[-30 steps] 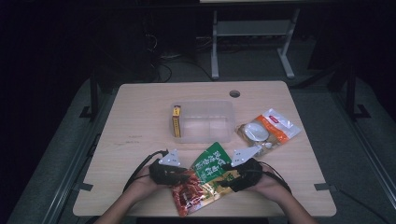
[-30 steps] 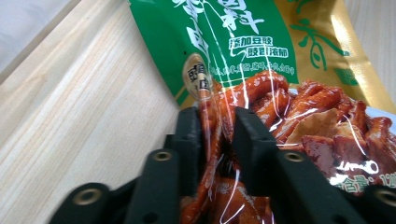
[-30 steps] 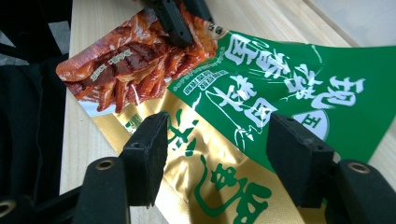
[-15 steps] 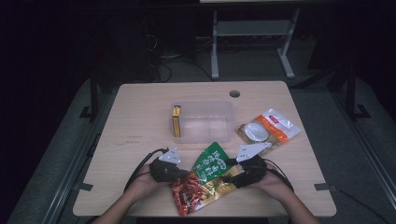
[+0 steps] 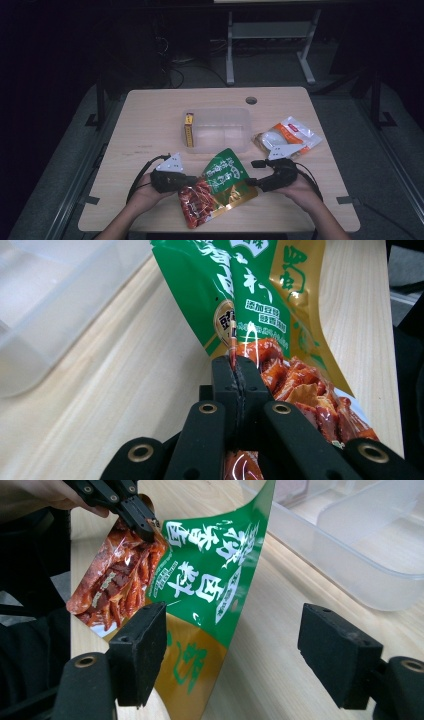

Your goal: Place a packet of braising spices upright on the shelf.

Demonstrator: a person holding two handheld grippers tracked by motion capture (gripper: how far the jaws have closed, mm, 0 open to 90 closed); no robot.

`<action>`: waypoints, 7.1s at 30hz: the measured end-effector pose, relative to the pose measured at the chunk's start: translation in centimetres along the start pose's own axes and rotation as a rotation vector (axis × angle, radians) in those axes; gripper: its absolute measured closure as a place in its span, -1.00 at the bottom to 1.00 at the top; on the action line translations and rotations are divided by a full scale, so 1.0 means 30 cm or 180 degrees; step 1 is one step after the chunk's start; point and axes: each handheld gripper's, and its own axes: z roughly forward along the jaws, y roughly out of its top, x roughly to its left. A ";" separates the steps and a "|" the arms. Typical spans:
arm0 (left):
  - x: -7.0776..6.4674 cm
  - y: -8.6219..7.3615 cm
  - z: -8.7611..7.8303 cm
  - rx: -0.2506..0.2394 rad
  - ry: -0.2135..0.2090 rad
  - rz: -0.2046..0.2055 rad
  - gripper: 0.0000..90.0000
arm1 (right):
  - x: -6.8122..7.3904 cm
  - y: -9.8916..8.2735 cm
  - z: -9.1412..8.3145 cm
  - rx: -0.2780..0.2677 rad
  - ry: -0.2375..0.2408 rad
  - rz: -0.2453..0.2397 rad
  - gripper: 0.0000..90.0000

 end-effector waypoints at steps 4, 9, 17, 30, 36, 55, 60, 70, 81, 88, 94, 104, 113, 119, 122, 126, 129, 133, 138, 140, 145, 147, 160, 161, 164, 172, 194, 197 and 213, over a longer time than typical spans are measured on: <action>-0.006 0.006 -0.016 -0.0035 0.0026 0.0064 0.99 | 0.004 0.013 0.019 0.0000 0.0069 0.0001 -0.24; -0.013 0.018 -0.037 -0.0092 0.0012 0.0093 0.99 | 0.007 0.037 0.047 0.0042 0.0243 -0.0048 0.04; -0.035 0.030 -0.071 -0.0242 -0.0038 0.0161 0.99 | 0.000 0.051 0.071 0.0085 0.0419 -0.0012 0.43; -0.039 0.034 -0.085 -0.0388 -0.0184 0.0217 0.99 | -0.008 0.045 0.065 0.0026 0.0726 -0.0073 0.90; -0.041 0.031 -0.083 -0.0416 -0.0208 0.0250 0.99 | 0.000 0.047 0.060 0.0077 0.0739 -0.0096 1.00; -0.016 0.011 -0.091 -0.0533 -0.0203 0.0290 0.93 | 0.004 0.066 0.015 -0.0185 0.1118 -0.0001 1.00; -0.005 0.010 -0.093 -0.0594 -0.0061 0.0181 0.59 | 0.014 0.102 -0.006 -0.0168 0.1026 -0.0119 1.00; -0.006 -0.016 -0.118 -0.0535 0.0128 0.0080 -0.17 | 0.057 0.210 -0.039 0.0012 0.0770 -0.0278 1.00; 0.021 -0.073 -0.134 -0.0428 0.0315 -0.0214 -0.52 | 0.052 0.268 -0.102 -0.0223 0.0565 -0.0355 1.00; 0.034 -0.103 -0.128 -0.0329 0.0331 -0.0289 -0.54 | 0.058 0.288 -0.147 -0.0291 0.0452 -0.0402 1.00; 0.039 -0.112 -0.118 -0.0244 0.0369 -0.0279 -0.56 | 0.051 0.306 -0.179 -0.0338 0.0385 -0.0393 1.00; 0.040 -0.116 -0.113 -0.0152 0.0386 -0.0260 -0.58 | 0.051 0.368 -0.217 -0.0268 0.0089 -0.0303 1.00; 0.049 -0.128 -0.103 -0.0108 0.0356 -0.0300 -0.58 | 0.021 0.440 -0.244 -0.0337 -0.0085 -0.0177 1.00; 0.048 -0.133 -0.093 -0.0078 0.0346 -0.0298 -0.59 | 0.001 0.493 -0.249 -0.0352 -0.0193 -0.0143 1.00; 0.049 -0.134 -0.094 -0.0075 0.0345 -0.0299 -0.59 | -0.006 0.519 -0.248 -0.0355 -0.0257 -0.0139 1.00; 0.055 -0.138 -0.098 -0.0095 0.0365 -0.0317 -0.59 | -0.014 0.547 -0.249 -0.0380 -0.0297 -0.0131 1.00; 0.057 -0.141 -0.098 -0.0089 0.0365 -0.0331 -0.59 | -0.017 0.565 -0.244 -0.0398 -0.0333 -0.0130 1.00; 0.056 -0.141 -0.097 -0.0082 0.0361 -0.0329 -0.59 | -0.026 0.586 -0.231 -0.0399 -0.0356 -0.0131 1.00; 0.056 -0.142 -0.095 -0.0081 0.0353 -0.0347 -0.59 | -0.032 0.613 -0.213 -0.0386 -0.0391 -0.0109 1.00; 0.056 -0.142 -0.095 -0.0080 0.0358 -0.0340 -0.59 | -0.034 0.621 -0.206 -0.0380 -0.0407 -0.0119 1.00; 0.057 -0.142 -0.096 -0.0077 0.0356 -0.0336 -0.58 | -0.047 0.634 -0.186 -0.0384 -0.0446 -0.0078 1.00; 0.056 -0.142 -0.094 -0.0077 0.0352 -0.0343 -0.58 | -0.051 0.640 -0.179 -0.0386 -0.0452 -0.0067 1.00; 0.054 -0.144 -0.086 -0.0033 0.0337 -0.0316 -0.58 | -0.087 0.660 -0.126 -0.0342 -0.0525 0.0023 1.00; 0.054 -0.144 -0.086 -0.0034 0.0333 -0.0318 -0.58 | -0.088 0.659 -0.124 -0.0341 -0.0513 0.0041 1.00; 0.054 -0.145 -0.085 -0.0030 0.0327 -0.0325 -0.58 | -0.096 0.657 -0.112 -0.0312 -0.0533 0.0077 1.00; 0.053 -0.145 -0.082 -0.0023 0.0311 -0.0317 -0.58 | -0.107 0.662 -0.078 -0.0254 -0.0660 0.0131 1.00; 0.047 -0.143 -0.075 0.0019 0.0270 -0.0271 -0.58 | -0.146 0.678 0.034 -0.0014 -0.0896 0.0314 1.00; 0.046 -0.143 -0.074 0.0020 0.0265 -0.0263 -0.59 | -0.149 0.679 0.047 0.0012 -0.0905 0.0321 1.00; 0.041 -0.142 -0.062 0.0080 0.0224 -0.0242 -0.59 | -0.147 0.714 0.106 0.0183 -0.0948 0.0237 1.00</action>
